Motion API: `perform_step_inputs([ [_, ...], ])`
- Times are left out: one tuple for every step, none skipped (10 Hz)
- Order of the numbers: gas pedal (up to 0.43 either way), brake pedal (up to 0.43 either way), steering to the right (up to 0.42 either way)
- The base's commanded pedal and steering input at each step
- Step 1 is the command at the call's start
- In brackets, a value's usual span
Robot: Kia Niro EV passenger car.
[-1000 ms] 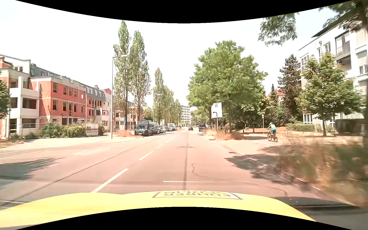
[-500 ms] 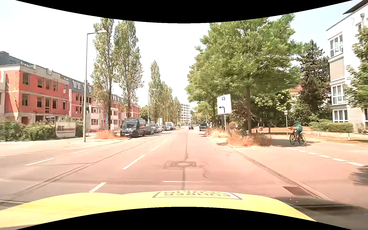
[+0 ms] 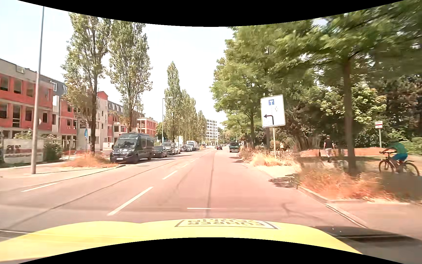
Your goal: Follow the waypoints while adhering to traffic rules and regulations
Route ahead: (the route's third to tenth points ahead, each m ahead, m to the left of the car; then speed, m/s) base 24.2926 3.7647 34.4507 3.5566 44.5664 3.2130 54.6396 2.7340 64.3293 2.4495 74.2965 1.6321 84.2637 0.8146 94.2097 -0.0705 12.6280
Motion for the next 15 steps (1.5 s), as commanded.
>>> perform_step_inputs([
  [0.047,0.000,0.000],
  [0.047,0.000,0.000],
  [0.047,0.000,0.000],
  [0.047,0.000,0.000],
  [0.047,0.000,0.000],
  [0.047,0.000,0.000],
  [0.047,0.000,0.000],
  [0.047,0.000,0.000],
  [0.047,0.000,0.000],
  [0.047,0.000,0.000],
  [0.047,0.000,0.000],
  [0.047,0.000,0.001],
  [0.047,0.000,0.001],
  [0.047,0.000,0.001],
  [0.039,0.000,0.001],
])
